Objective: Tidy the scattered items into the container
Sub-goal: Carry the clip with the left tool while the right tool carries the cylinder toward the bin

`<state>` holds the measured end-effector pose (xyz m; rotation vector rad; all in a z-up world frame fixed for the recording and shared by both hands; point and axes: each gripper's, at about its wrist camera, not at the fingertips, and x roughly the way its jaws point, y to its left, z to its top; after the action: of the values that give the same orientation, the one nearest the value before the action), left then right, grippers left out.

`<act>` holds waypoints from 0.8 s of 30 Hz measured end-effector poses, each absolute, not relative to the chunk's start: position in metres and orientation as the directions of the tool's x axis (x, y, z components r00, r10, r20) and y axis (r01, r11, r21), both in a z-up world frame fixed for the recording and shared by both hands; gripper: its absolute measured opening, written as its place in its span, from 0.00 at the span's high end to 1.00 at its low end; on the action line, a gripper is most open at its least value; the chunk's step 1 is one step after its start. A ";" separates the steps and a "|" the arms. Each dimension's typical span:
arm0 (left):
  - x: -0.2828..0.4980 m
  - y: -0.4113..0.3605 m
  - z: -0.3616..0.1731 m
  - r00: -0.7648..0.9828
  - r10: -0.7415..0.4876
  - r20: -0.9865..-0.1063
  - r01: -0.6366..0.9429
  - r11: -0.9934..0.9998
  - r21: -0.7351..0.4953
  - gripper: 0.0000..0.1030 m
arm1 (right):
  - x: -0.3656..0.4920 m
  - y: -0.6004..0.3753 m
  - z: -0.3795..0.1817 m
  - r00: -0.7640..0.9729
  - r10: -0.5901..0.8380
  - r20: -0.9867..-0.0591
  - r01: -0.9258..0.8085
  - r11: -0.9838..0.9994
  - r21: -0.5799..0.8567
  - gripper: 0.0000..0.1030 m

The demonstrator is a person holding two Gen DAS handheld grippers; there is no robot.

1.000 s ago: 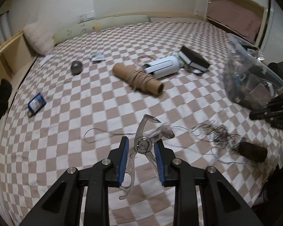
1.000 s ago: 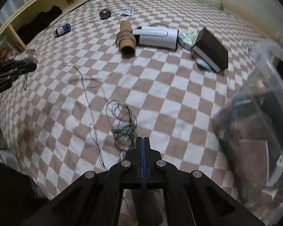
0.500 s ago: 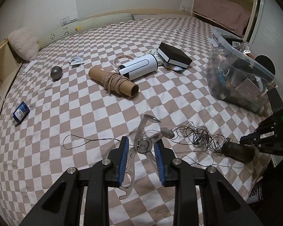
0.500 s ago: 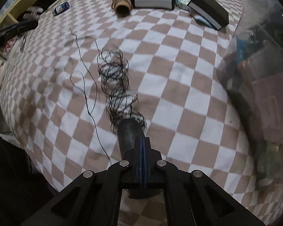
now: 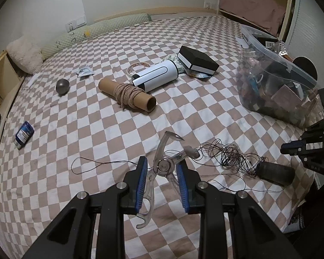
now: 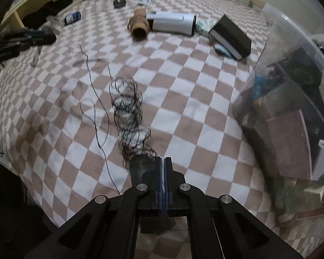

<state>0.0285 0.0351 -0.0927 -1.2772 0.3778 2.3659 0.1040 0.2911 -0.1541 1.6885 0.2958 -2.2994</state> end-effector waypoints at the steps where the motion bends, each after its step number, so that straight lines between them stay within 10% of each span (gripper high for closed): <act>1: 0.029 0.037 -0.092 -0.488 0.233 -0.841 -0.487 -0.873 0.041 0.73 | 0.104 0.293 -0.158 -0.267 -0.092 -0.959 0.332 -0.943 -0.002 1.00; 14: 0.040 0.047 -0.087 -0.505 0.194 -0.841 -0.479 -0.873 0.086 0.73 | 0.124 0.291 -0.169 -0.309 -0.021 -0.951 0.339 -0.936 -0.089 0.97; 17: 0.043 0.049 -0.086 -0.508 0.190 -0.840 -0.479 -0.873 0.091 0.73 | 0.128 0.292 -0.173 -0.267 -0.035 -0.963 0.356 -0.932 -0.064 0.29; 18: 0.044 0.050 -0.086 -0.507 0.190 -0.841 -0.479 -0.873 0.091 0.73 | 0.129 0.292 -0.173 -0.265 -0.045 -0.963 0.362 -0.931 -0.056 0.21; 24: 0.048 0.057 -0.091 -0.494 0.183 -0.850 -0.492 -0.865 0.100 0.73 | 0.132 0.287 -0.177 -0.246 -0.081 -0.966 0.401 -0.916 -0.025 0.20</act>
<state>0.0481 0.0565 -0.0911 -1.2918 0.4675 2.3717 0.1317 0.2870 -0.1768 1.7022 0.3853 -2.2287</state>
